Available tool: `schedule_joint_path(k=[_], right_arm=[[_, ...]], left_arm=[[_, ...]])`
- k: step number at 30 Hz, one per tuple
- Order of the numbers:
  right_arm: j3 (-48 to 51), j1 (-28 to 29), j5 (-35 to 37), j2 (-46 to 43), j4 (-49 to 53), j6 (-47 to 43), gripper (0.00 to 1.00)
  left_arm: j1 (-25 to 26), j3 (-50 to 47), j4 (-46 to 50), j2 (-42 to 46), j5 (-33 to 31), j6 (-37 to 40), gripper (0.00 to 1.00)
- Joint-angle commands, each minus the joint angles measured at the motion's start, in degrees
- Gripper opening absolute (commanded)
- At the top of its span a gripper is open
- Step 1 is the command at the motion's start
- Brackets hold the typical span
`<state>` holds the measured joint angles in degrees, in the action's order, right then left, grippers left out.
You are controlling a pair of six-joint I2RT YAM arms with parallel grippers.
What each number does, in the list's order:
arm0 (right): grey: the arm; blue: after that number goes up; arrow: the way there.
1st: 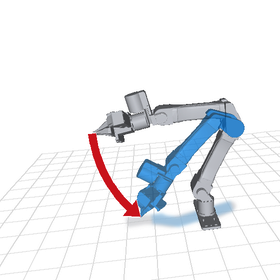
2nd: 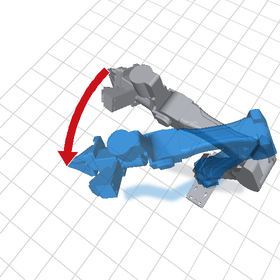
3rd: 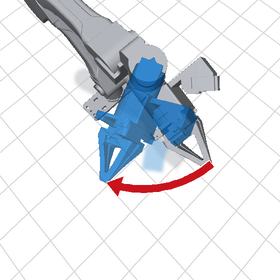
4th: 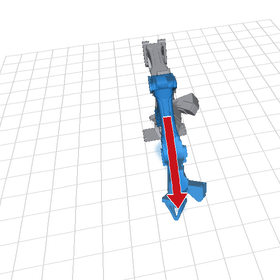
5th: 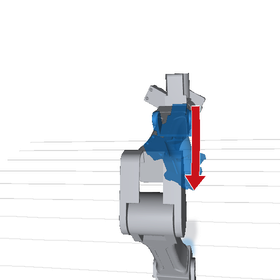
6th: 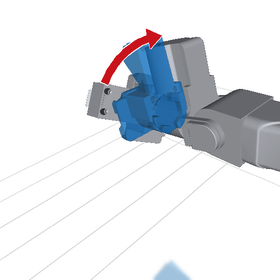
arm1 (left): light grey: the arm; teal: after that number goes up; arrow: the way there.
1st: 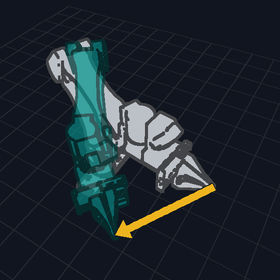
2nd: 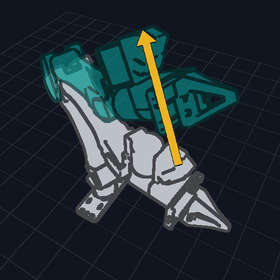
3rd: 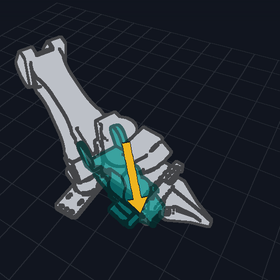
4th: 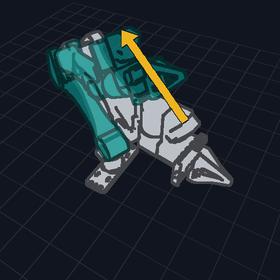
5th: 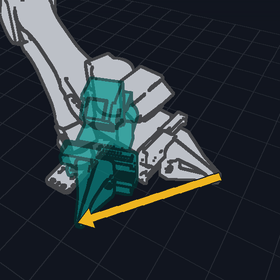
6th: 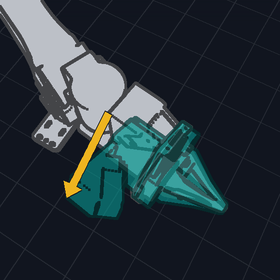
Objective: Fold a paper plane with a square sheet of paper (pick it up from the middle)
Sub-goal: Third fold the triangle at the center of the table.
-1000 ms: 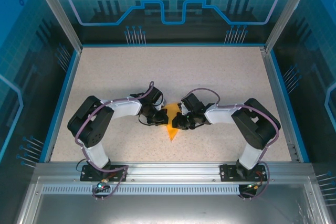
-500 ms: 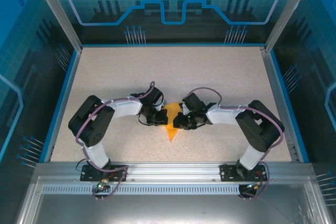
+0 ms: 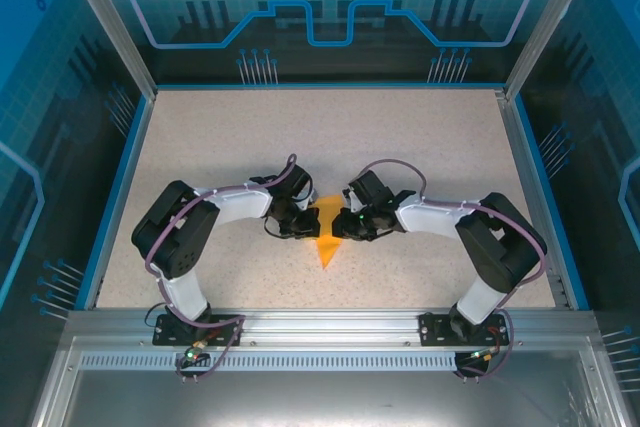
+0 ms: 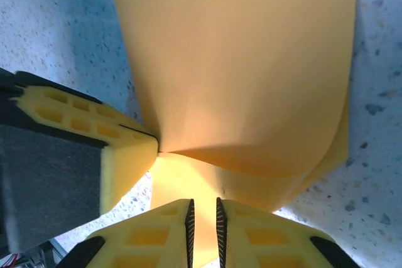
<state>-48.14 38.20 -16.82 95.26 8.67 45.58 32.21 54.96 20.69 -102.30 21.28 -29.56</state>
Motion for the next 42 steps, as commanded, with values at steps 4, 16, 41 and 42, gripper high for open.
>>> schedule_joint_path(k=[4, 16, 41, 42], right_arm=[[-1.92, -1.52, 0.81, 1.70, 1.70, -2.46, 0.17], [-4.37, -2.86, 2.23, 5.06, 2.47, -4.01, 0.17], [-4.55, -3.44, 5.39, 8.18, 5.95, -8.44, 0.16], [-4.52, -3.38, 5.26, 8.30, 6.01, -8.56, 0.16]], left_arm=[[0.07, 0.94, 2.96, -1.97, -3.91, 2.04, 0.04], [0.09, 0.88, 3.08, -2.64, -5.06, 2.28, 0.04], [0.05, 2.86, 2.52, -3.17, -4.85, 0.98, 0.04], [0.08, 3.15, 2.52, -3.11, -4.62, 0.91, 0.04]])
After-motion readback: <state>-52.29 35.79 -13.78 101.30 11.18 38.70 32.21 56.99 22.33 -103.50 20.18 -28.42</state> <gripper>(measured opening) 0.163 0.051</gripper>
